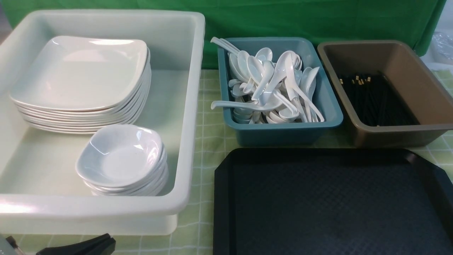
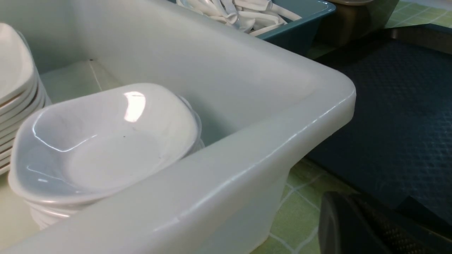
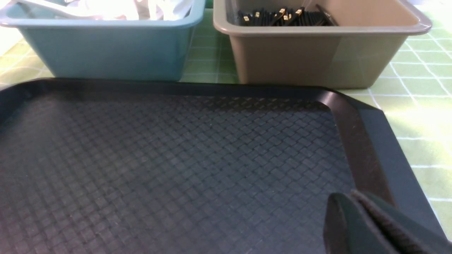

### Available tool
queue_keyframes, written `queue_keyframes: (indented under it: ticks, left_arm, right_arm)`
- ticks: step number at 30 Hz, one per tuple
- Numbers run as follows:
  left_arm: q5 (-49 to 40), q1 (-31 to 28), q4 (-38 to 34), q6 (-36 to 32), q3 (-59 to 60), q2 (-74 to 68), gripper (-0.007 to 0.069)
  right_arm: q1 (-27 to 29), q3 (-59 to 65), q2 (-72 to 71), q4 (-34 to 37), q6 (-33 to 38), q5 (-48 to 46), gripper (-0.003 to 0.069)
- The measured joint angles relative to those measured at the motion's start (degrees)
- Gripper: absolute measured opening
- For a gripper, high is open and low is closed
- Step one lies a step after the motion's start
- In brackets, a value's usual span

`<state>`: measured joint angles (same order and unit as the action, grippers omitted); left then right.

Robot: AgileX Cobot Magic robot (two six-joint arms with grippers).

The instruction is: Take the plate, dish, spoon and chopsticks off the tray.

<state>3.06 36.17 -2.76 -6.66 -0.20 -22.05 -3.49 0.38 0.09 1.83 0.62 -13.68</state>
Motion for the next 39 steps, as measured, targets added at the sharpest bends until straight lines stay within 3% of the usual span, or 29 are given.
queue_keyframes:
  ticks: [10,16,23,27,32,39]
  left_arm:
    - [0.0,0.0,0.1,0.0,0.0,0.1,0.0021]
    - [2.1,-2.1,3.8,-0.8,0.0,4.3,0.0021]
    - [1.6,-25.5,-1.6,2.1,0.5,17.0,0.0021]
    - [-8.3,-37.9,-4.3,5.9,0.5,21.8,0.0021]
    - [-16.8,-41.3,-4.6,6.7,0.6,22.1,0.0021]
    - [-17.2,-41.3,-4.9,6.7,0.6,22.1,0.0021]
  right_arm:
    - [0.0,0.0,0.0,0.0,-0.2,0.0,0.0068]
    - [0.0,0.0,-0.1,0.0,-0.6,0.0,0.0084]
    - [0.0,0.0,-0.1,0.0,-0.6,0.0,0.0095]
    - [0.0,0.0,-0.1,0.0,-0.6,0.0,0.0099]
    - [0.0,0.0,-0.1,0.0,-0.6,0.0,0.0111]
    - [0.0,0.0,-0.1,0.0,-0.6,0.0,0.0129]
